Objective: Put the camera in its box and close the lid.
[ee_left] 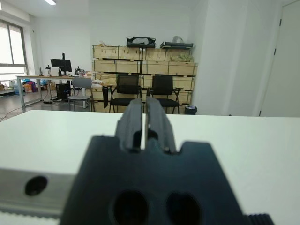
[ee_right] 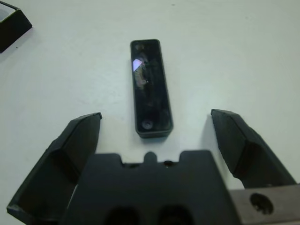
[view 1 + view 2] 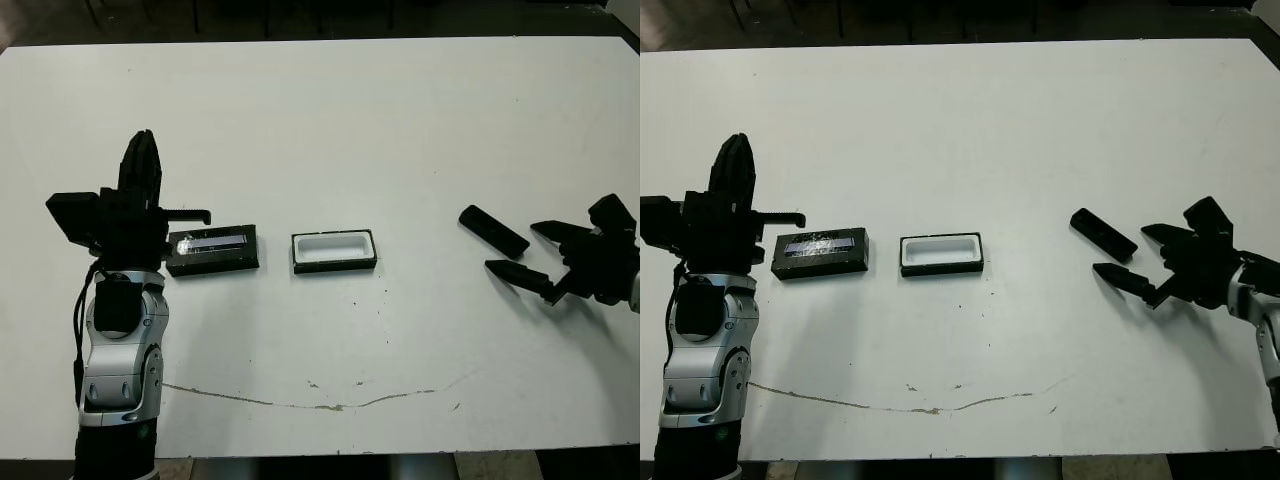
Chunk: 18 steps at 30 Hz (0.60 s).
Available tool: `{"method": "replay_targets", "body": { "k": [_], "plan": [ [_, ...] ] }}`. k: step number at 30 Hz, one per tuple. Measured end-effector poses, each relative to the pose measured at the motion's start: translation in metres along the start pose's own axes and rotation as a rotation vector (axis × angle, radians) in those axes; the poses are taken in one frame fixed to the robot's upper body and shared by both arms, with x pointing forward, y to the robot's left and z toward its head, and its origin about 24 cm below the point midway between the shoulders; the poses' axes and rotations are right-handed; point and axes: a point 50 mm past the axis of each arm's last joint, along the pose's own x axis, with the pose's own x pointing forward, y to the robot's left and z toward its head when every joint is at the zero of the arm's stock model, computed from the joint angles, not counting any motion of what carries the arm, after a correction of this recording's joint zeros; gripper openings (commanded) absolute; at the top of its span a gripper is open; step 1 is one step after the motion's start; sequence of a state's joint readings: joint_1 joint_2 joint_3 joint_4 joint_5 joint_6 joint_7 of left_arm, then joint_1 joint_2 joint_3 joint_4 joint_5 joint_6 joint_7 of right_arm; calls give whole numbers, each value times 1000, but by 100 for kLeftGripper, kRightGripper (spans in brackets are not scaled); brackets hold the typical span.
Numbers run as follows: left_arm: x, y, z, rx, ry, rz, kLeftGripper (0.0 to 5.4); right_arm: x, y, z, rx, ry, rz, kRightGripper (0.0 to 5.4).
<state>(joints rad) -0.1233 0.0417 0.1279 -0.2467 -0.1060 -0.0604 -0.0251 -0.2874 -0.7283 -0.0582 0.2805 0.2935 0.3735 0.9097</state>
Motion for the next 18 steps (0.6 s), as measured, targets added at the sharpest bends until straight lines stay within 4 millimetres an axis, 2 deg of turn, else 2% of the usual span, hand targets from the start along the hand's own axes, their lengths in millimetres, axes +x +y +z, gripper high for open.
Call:
{"method": "replay_targets", "body": {
  "k": [2, 5, 18],
  "plan": [
    [0, 0, 0, 2, 0, 0, 0, 3, 3, 2, 5, 0, -5, 538],
    [0, 0, 0, 5, 0, 0, 0, 7, 10, 5, -8, -10, -5, 506],
    [0, 0, 0, 5, 1, 2, 0, 10, 15, 10, -75, 10, -14, 275]
  ]
}}
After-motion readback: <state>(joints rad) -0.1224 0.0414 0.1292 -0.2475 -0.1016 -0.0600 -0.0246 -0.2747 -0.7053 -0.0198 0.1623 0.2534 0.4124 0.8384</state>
